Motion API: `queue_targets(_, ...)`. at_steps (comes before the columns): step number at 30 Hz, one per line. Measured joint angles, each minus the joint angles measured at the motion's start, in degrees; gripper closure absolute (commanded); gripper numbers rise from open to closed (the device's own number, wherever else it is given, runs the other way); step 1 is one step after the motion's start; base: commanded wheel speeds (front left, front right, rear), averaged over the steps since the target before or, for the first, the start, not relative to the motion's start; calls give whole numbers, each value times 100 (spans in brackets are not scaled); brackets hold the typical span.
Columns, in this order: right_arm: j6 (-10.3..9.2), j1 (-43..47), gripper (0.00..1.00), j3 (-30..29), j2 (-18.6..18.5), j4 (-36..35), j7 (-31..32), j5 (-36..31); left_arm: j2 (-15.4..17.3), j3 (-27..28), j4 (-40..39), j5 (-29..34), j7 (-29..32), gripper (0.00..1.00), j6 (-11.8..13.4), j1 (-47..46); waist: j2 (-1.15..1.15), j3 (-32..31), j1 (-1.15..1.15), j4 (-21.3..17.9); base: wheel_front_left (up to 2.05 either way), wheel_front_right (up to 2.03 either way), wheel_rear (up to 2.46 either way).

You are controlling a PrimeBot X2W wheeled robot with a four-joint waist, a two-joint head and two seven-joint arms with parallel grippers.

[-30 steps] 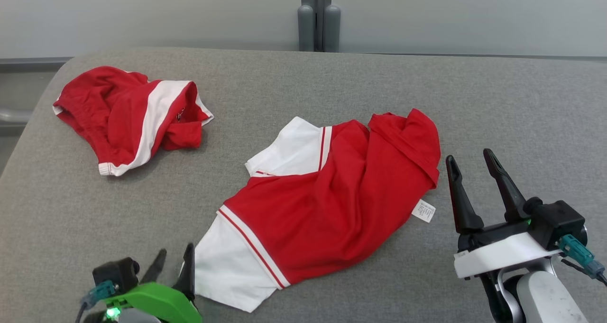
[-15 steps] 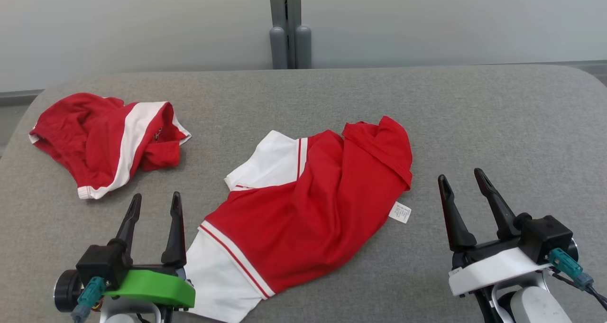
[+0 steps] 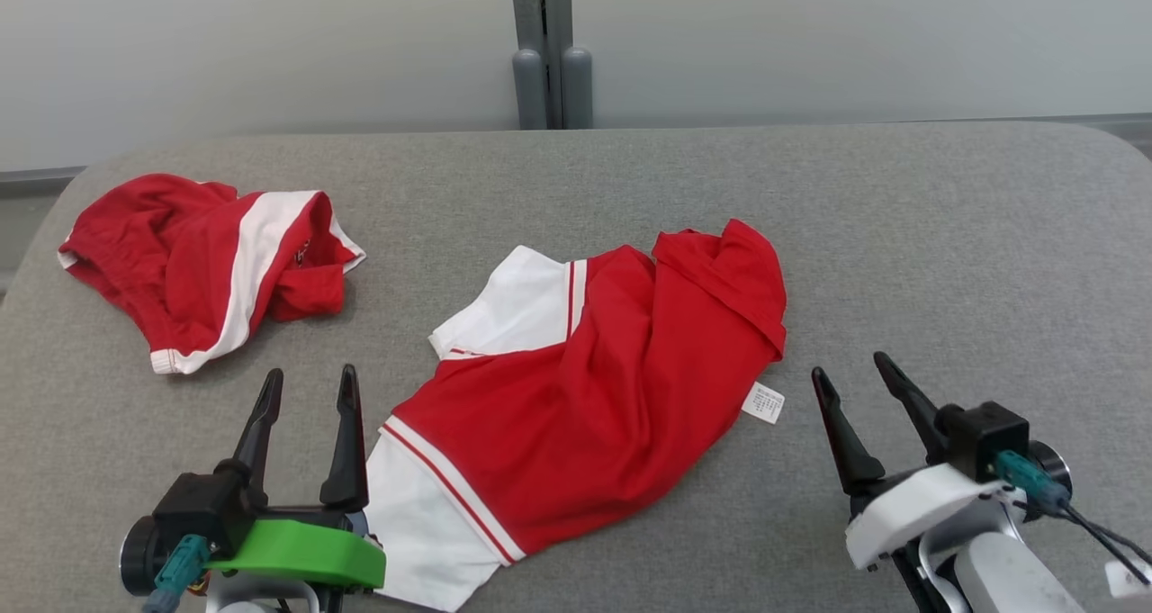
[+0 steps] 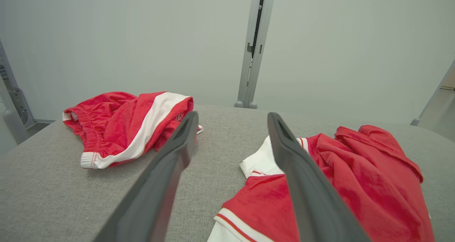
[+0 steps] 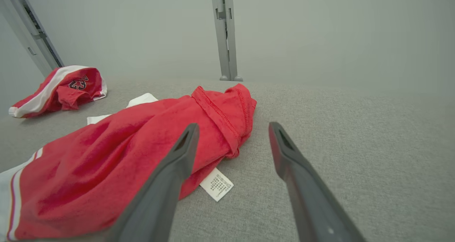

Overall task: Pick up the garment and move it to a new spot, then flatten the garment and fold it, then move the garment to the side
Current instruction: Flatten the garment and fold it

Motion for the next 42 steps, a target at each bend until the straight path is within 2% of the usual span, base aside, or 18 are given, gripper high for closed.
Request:
queue_targets(5,1,-786,0,544,-304,1138,721,366,-78,12,65,44,-1,0,-99,-93,0,116,0,179,0,0,0)
queue_targets(10,1,-1427,0,928,-528,1861,1190,681,-154,26,151,73,-1,0,-154,-185,0,266,0,424,0,0,0)
queue_targets(16,1,-1920,0,1188,-697,2499,1438,861,-203,87,196,104,-1,0,-229,-284,0,472,0,695,0,0,0)
queue_targets(19,1,-2108,0,1262,-730,2687,1272,861,-216,138,204,124,-1,0,-250,-333,0,571,0,814,0,0,0)
queue_targets(20,1,-2184,15,1281,-726,2751,1205,860,-222,163,209,130,-1,0,-252,-333,0,607,0,845,0,0,0)
queue_targets(21,1,-2229,52,1290,-725,2799,1132,859,-226,178,215,131,-1,0,-254,-333,0,634,0,865,0,0,0)
queue_targets(22,1,-2270,70,1314,-717,2865,1070,859,-231,200,219,134,-1,0,-260,-333,0,663,0,886,0,0,0)
queue_targets(23,1,-2303,100,1371,-710,2927,1028,860,-240,222,223,137,-1,0,-272,-333,0,687,0,901,0,0,0)
queue_targets(29,1,-2426,100,1796,-679,3087,823,923,-277,299,270,178,-1,0,-301,-333,0,671,0,841,0,0,0)
queue_targets(35,1,-2480,100,2178,-1024,2863,886,932,-309,367,342,179,-1,0,-336,-229,0,455,0,663,0,0,0)
queue_targets(38,1,-2495,100,2395,-1246,2464,1202,1002,-331,390,386,179,-1,0,-350,-140,0,351,0,530,0,0,0)
queue_targets(42,4,-2384,100,2599,-1724,1780,1896,1170,-360,414,428,176,-1,0,-361,-60,0,228,0,331,0,0,0)
